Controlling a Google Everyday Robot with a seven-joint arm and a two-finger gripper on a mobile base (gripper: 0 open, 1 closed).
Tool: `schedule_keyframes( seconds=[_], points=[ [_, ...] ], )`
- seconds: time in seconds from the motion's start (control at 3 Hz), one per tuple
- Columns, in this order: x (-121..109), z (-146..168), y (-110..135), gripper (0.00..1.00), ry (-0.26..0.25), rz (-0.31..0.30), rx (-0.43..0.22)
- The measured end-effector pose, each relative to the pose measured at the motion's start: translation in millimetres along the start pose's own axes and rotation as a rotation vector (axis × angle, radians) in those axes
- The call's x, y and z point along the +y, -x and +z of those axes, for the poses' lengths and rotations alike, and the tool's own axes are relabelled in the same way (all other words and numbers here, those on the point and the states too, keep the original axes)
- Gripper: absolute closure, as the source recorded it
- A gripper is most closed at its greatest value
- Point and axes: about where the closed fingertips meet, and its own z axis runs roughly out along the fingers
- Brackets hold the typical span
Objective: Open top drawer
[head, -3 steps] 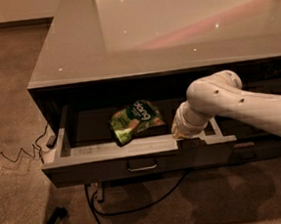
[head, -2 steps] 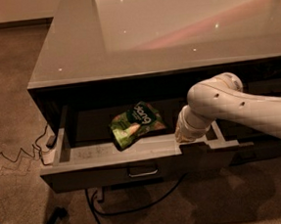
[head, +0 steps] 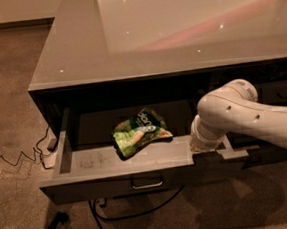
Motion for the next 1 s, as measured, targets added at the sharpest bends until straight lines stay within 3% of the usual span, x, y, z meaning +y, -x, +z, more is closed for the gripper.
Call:
schedule_keyframes(
  seconds=[0.33,0.67,1.0],
  points=[
    [11,-7,-11,1.0,-0.002,0.017,0.034],
    [19,-10,-20,1.0,0.031,0.047,-0.018],
    [26,-6,-16,1.0,0.095,0.035,-0.14]
  ],
)
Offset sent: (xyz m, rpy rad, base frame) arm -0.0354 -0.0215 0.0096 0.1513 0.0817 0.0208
